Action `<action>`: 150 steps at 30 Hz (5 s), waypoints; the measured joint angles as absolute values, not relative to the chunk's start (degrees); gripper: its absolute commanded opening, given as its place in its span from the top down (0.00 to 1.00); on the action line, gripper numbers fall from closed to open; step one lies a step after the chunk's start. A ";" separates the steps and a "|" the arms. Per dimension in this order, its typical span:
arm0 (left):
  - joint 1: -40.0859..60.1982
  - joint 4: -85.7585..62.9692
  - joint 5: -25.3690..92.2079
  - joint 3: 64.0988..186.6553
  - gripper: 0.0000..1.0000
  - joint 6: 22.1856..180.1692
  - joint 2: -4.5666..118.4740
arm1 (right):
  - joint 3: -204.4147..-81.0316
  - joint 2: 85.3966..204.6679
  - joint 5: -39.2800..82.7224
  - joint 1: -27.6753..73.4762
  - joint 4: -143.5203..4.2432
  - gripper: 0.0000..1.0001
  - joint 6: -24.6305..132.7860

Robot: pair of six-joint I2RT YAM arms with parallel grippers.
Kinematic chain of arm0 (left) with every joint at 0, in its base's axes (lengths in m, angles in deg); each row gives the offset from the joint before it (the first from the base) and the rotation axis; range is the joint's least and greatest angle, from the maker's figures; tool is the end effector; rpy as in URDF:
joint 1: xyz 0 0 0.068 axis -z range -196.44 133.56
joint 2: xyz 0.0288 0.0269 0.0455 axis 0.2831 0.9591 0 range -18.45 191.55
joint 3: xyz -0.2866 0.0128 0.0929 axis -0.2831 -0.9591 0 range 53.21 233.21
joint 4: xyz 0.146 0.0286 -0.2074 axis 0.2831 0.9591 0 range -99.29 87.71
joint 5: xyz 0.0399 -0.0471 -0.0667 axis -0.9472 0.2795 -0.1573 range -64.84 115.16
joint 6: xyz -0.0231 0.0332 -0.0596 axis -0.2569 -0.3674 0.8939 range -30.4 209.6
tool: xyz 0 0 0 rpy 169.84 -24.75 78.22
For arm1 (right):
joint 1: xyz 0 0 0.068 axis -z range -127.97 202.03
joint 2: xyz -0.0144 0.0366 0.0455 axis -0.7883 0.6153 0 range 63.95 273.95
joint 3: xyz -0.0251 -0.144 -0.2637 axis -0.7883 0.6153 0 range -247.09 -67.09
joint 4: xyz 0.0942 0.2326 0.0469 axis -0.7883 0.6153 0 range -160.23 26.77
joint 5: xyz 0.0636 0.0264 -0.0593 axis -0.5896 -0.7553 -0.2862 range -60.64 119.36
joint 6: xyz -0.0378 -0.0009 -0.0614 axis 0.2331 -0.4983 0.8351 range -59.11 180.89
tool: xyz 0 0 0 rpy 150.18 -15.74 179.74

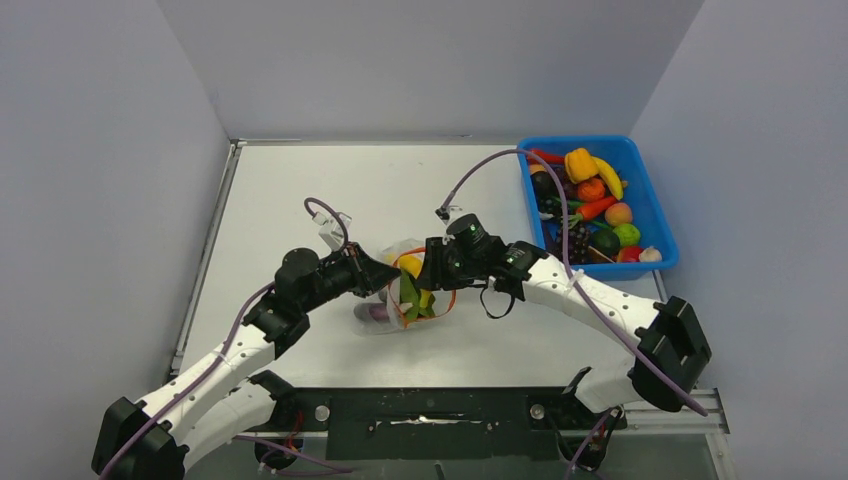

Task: Place the food in the zip-top bag and seal the zipper
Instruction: Place the fake fruit in the zipper food storage bag, then pick up the fake fruit from the bin.

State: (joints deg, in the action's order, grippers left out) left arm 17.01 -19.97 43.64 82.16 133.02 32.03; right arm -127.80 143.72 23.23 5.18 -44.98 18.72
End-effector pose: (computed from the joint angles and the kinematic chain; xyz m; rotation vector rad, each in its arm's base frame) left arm 0.1606 -0.1288 0.2836 0.0900 1.9258 -1.2255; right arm 0.2061 0.2292 0.2882 -0.1594 2.5117 0.8392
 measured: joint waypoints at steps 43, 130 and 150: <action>17.23 -7.20 37.72 84.39 1.00 120.67 27.59 | -137.20 135.68 34.18 21.44 -37.11 0.48 36.77; 17.60 -1.65 34.76 84.45 1.00 115.86 22.47 | -140.78 171.35 16.81 60.34 -67.32 0.47 18.28; 17.60 -1.28 34.79 84.43 1.00 119.95 20.59 | -128.02 146.69 18.36 60.69 -57.66 0.47 30.50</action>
